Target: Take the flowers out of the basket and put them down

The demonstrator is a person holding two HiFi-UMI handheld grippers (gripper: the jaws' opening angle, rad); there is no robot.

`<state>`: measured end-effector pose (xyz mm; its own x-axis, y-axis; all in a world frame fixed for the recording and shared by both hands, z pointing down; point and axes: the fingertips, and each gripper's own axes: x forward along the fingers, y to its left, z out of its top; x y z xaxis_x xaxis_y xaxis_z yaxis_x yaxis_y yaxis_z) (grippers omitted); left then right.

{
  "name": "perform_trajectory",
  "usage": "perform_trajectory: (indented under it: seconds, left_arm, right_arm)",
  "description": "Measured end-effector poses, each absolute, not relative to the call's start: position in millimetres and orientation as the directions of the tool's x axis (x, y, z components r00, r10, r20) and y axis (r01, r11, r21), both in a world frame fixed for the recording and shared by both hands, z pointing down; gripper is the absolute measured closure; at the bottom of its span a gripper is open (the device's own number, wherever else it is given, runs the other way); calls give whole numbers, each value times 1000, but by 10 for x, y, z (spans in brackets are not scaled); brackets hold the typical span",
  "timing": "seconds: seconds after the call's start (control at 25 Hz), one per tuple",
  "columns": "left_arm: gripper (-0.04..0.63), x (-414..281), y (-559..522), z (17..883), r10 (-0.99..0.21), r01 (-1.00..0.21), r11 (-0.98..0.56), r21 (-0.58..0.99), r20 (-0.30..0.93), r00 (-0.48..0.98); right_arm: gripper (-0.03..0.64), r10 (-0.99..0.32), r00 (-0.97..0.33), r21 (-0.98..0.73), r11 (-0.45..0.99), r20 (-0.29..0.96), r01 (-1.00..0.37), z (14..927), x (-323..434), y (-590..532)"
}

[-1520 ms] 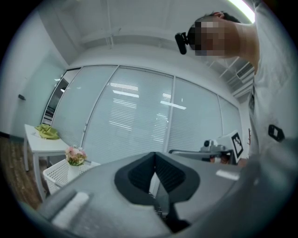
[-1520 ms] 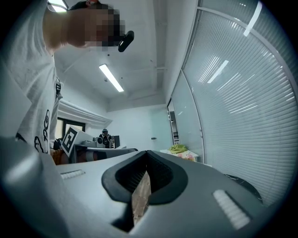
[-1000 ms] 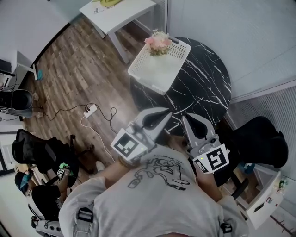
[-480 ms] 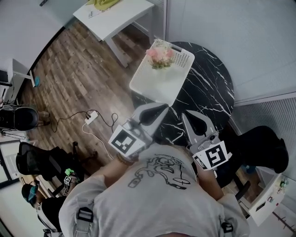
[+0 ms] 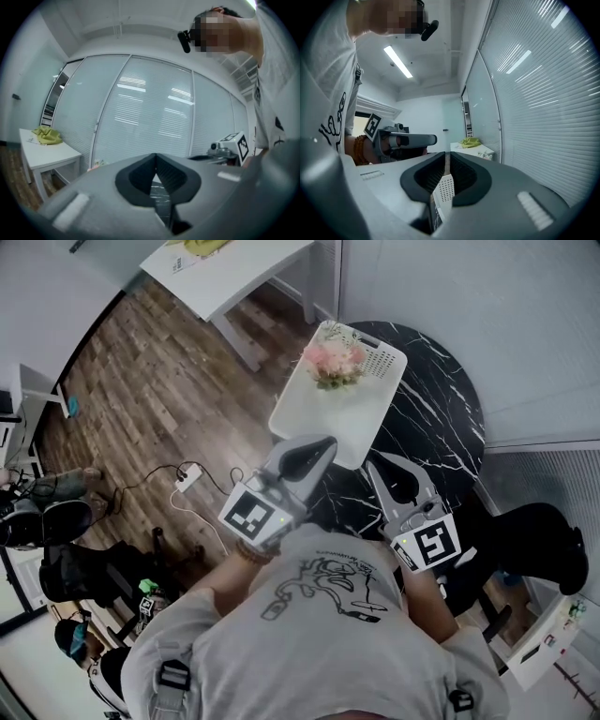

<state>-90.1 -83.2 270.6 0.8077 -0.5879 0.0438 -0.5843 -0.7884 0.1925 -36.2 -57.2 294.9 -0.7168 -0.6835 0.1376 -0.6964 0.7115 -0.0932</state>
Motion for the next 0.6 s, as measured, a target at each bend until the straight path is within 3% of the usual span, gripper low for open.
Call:
perform_trajectory:
  seconds: [0.28, 0.6]
  left_arm:
    - [592, -1073, -1246, 3006, -580, -588, -789, 177, 101, 808]
    - [592, -1139, -1718, 3370, -562, -577, -801, 161, 133, 817]
  right_arm:
    - [505, -692, -695, -83, 694, 197, -715, 3296, -518, -971]
    - [326, -726, -641, -85, 643, 250, -761, 3749, -565, -1510]
